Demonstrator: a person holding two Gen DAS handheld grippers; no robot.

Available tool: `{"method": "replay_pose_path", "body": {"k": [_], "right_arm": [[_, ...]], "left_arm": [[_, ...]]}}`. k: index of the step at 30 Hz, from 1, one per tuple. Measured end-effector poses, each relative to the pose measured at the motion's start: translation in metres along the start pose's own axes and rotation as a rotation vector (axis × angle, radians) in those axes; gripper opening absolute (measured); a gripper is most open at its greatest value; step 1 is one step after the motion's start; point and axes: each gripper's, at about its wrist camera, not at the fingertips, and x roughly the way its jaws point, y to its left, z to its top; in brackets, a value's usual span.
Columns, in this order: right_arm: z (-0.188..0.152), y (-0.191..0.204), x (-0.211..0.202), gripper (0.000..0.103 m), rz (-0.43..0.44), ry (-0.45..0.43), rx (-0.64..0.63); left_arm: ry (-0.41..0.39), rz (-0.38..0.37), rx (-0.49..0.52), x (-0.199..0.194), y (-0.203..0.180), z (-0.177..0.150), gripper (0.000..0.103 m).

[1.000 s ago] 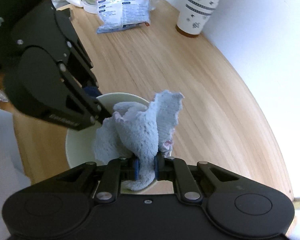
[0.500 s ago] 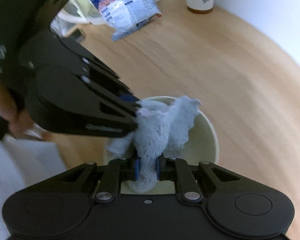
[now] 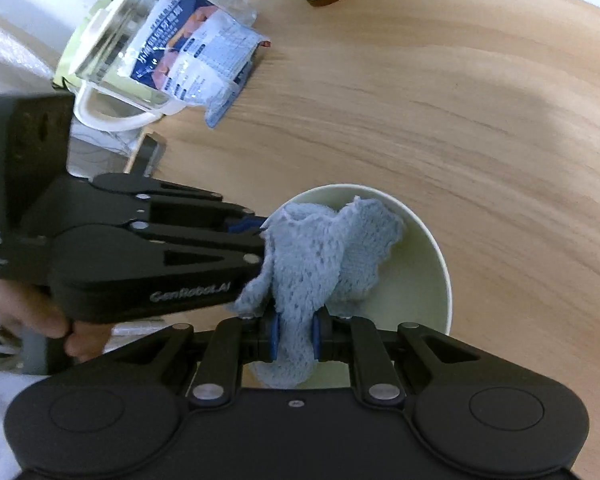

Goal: Clean bowl
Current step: 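Keep wiping the bowl interior with the cloth in the right tool while left holds bowl, then lift the cloth out of the bowl with the right tool while left holds the rim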

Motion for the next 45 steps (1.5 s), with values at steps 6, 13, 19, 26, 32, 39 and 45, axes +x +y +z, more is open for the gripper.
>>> {"method": "replay_pose_path", "body": {"k": [6,13,19,26,32,39,45], "right_arm": [[0.002,0.018,0.017,0.017,-0.152,0.032,-0.152],[-0.011,0.035,0.012,0.016,-0.335,0.102,-0.326],[-0.012,0.037,-0.003,0.016,-0.452,0.113,-0.371],[-0.012,0.039,-0.041,0.016,-0.499,0.024,-0.379],[-0.013,0.027,-0.078,0.017,-0.475,-0.079,-0.301],[-0.022,-0.012,-0.113,0.017,-0.445,-0.202,-0.147],[-0.033,-0.016,-0.12,0.018,-0.369,-0.237,-0.082]], "left_arm": [[0.006,0.021,0.039,0.001,-0.01,-0.002,0.007],[0.011,0.025,0.079,-0.001,-0.016,-0.005,0.007],[0.008,0.042,0.158,0.0,-0.023,-0.01,0.016],[0.02,0.039,0.164,-0.001,-0.023,-0.01,0.016],[0.042,0.027,0.105,0.002,-0.019,-0.008,0.026],[0.075,0.052,0.103,0.009,-0.021,-0.007,0.038],[0.064,0.043,0.094,0.01,-0.019,-0.007,0.038]]}}
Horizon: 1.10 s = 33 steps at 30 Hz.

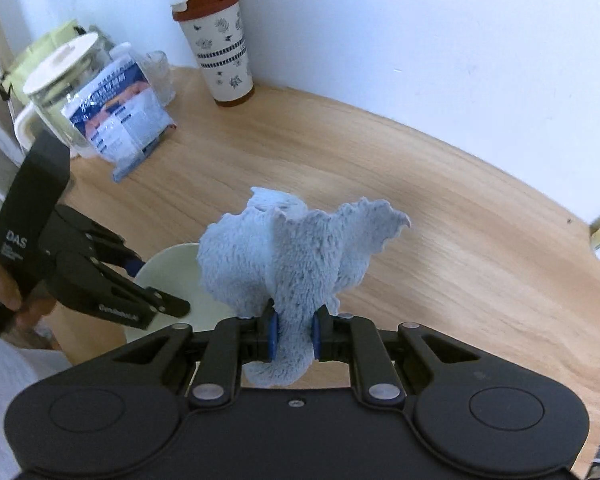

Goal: Clean bowl
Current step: 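Lift the cloth out of the bowl with the right tool while left holds the rim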

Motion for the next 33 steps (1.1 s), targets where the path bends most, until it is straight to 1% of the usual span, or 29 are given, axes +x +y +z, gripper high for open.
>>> {"method": "replay_pose_path", "body": {"k": [3,7,11,12,13,14,15,19,22,24,28,33], "right_arm": [[0.003,0.007,0.015,0.018,0.007,0.01,0.01],[0.002,0.005,0.02,0.018,0.027,0.019,0.03],[0.002,0.001,0.02,0.018,0.036,0.024,0.052],[0.003,-0.001,0.02,0.018,0.041,0.023,0.058],[0.004,-0.001,0.02,0.018,0.045,0.02,0.06],[0.005,-0.001,0.02,0.018,0.049,0.017,0.061],[0.006,-0.001,0.021,0.018,0.048,0.017,0.056],[0.012,-0.001,0.023,0.018,0.051,0.015,0.043],[0.015,-0.004,0.026,0.018,0.058,0.017,0.039],[0.018,-0.004,0.029,0.018,0.059,0.019,0.036],[0.026,-0.005,0.034,0.018,0.068,0.015,0.05],[0.037,-0.007,0.037,0.018,0.073,0.003,0.066]], "left_arm": [[-0.04,0.003,0.0,-0.003,0.002,-0.003,0.038],[-0.052,0.038,0.01,-0.003,0.001,-0.004,0.037],[-0.088,0.074,0.056,-0.006,-0.005,-0.005,0.037],[-0.093,0.077,0.062,-0.006,-0.006,-0.006,0.033],[-0.092,0.063,0.051,-0.006,-0.005,-0.006,0.029],[-0.094,0.046,0.042,-0.006,-0.006,-0.007,0.018],[-0.097,0.033,0.035,-0.007,-0.006,-0.007,0.016],[-0.114,0.039,0.036,-0.007,-0.002,-0.014,0.015],[-0.15,0.036,0.035,-0.008,-0.005,-0.016,0.011],[-0.186,0.046,0.061,-0.009,-0.014,-0.014,0.008],[-0.245,0.098,0.113,-0.018,-0.019,-0.018,0.008],[-0.292,0.13,0.169,-0.021,-0.023,-0.021,0.008]]}}
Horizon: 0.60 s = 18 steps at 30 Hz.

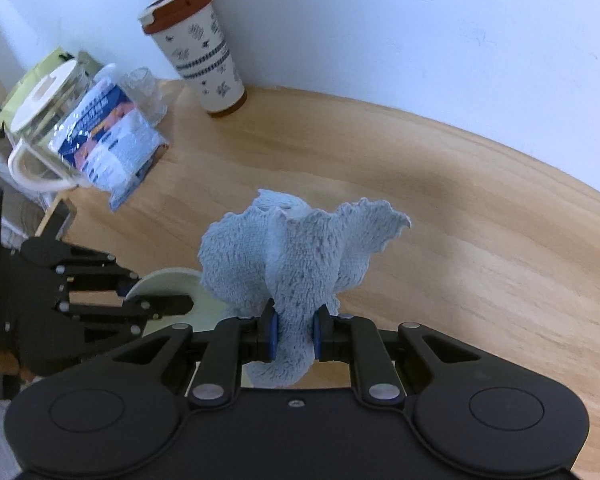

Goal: Clean bowl
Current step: 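Lift the cloth out of the bowl with the right tool while left holds the rim, then wipe the bowl's outer wall with the cloth in the right tool while left tilts the bowl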

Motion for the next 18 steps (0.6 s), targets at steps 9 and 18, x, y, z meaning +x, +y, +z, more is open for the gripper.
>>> {"method": "replay_pose_path", "body": {"k": [9,18], "right_arm": [[0.031,0.009,0.021,0.02,0.093,-0.013,0.067],[0.033,0.009,0.062,0.021,0.274,0.081,0.209]], "left_arm": [[-0.042,0.011,0.032,-0.002,0.0,0.001,0.009],[-0.07,0.012,0.035,-0.009,-0.01,0.002,0.01]]}}
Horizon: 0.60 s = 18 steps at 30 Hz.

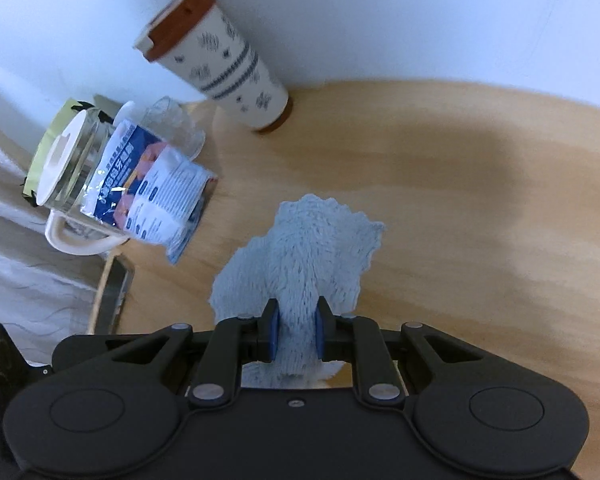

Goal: Clean bowl
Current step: 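Wipe the bowl's outer wall with the cloth in the right tool while left tilts the bowl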

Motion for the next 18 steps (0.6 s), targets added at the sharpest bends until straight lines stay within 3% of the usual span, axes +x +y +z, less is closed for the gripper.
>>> {"method": "replay_pose_path", "body": {"k": [6,14,18], "right_arm": [[0.001,-0.018,0.019,0.021,0.094,0.066,0.103],[-0.011,-0.048,0.027,0.021,0.042,0.146,0.166],[-0.017,-0.054,0.026,0.021,0.044,0.157,0.186]], "left_arm": [[-0.004,-0.003,-0.002,-0.002,-0.006,0.007,0.01],[-0.008,0.003,0.051,-0.004,-0.009,0.004,0.01],[0.032,0.025,0.088,-0.002,-0.006,0.002,0.01]]}}
